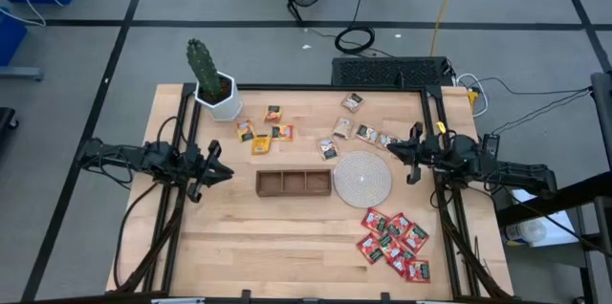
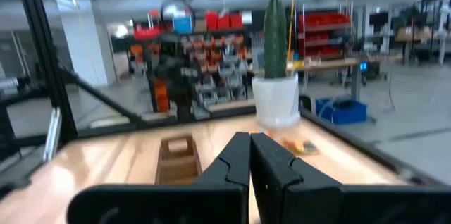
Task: Pick & Place Tea
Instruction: Put the red tea bag into the right section of the wooden organizer
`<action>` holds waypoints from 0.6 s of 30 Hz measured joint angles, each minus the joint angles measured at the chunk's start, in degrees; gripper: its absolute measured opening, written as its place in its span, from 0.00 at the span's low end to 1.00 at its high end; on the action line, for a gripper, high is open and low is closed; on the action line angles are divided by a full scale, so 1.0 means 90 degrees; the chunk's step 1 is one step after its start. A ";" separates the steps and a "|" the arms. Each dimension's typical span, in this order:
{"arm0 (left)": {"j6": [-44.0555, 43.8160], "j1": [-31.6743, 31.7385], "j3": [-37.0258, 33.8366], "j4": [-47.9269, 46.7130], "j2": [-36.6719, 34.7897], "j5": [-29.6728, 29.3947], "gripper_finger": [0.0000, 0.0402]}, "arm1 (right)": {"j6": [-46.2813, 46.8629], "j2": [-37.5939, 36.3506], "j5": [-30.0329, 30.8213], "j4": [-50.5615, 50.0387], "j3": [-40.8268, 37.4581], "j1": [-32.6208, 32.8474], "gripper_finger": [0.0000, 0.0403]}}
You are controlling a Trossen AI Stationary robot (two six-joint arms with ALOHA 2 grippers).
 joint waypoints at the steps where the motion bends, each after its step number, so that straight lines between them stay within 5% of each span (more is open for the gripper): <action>1: 0.0000 0.0000 0.0002 0.0000 -0.0002 -0.0001 0.14 | 0.0017 0.0000 0.0000 0.0123 -0.0002 0.0001 0.00; 13: 0.0000 0.0000 0.0002 0.0000 -0.0001 -0.0001 0.14 | 0.0658 -0.0002 -0.0010 0.0125 -0.0001 0.0001 0.00; 18: 0.0000 0.0000 0.0000 0.0000 -0.0002 0.0000 0.14 | 0.0745 -0.0002 0.0503 0.0061 -0.0002 -0.0001 0.00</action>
